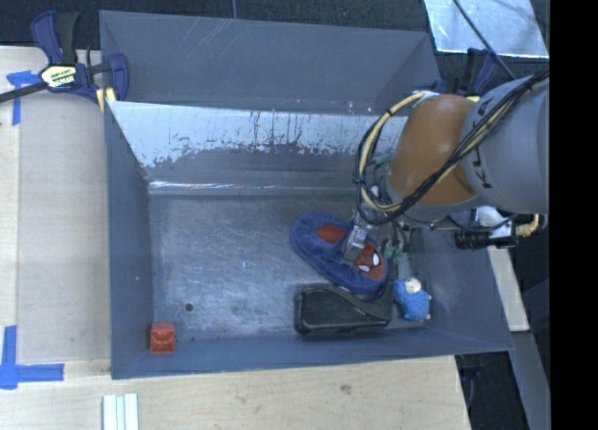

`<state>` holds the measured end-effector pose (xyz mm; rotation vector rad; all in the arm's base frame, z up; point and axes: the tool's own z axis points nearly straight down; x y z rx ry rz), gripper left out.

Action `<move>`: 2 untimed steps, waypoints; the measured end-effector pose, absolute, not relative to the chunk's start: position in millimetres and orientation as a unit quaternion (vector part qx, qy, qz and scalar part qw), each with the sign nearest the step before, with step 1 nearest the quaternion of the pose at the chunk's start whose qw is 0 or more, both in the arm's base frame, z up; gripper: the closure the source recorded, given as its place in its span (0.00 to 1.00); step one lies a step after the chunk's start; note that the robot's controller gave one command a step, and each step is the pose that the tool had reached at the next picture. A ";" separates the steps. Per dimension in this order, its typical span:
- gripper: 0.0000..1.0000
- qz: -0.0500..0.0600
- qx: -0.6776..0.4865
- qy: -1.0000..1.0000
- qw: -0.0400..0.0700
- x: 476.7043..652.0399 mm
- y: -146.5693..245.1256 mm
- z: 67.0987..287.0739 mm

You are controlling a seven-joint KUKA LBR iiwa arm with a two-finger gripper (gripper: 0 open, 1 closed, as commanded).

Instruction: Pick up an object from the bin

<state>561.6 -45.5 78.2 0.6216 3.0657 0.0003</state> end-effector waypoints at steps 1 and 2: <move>1.00 0.000 0.128 0.992 0.002 612.1 -51.4 72.9; 1.00 0.000 0.127 0.992 0.006 601.1 -59.9 196.6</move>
Offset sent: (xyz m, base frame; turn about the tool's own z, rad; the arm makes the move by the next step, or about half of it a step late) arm 0.0481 -0.0053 -0.0082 -0.1409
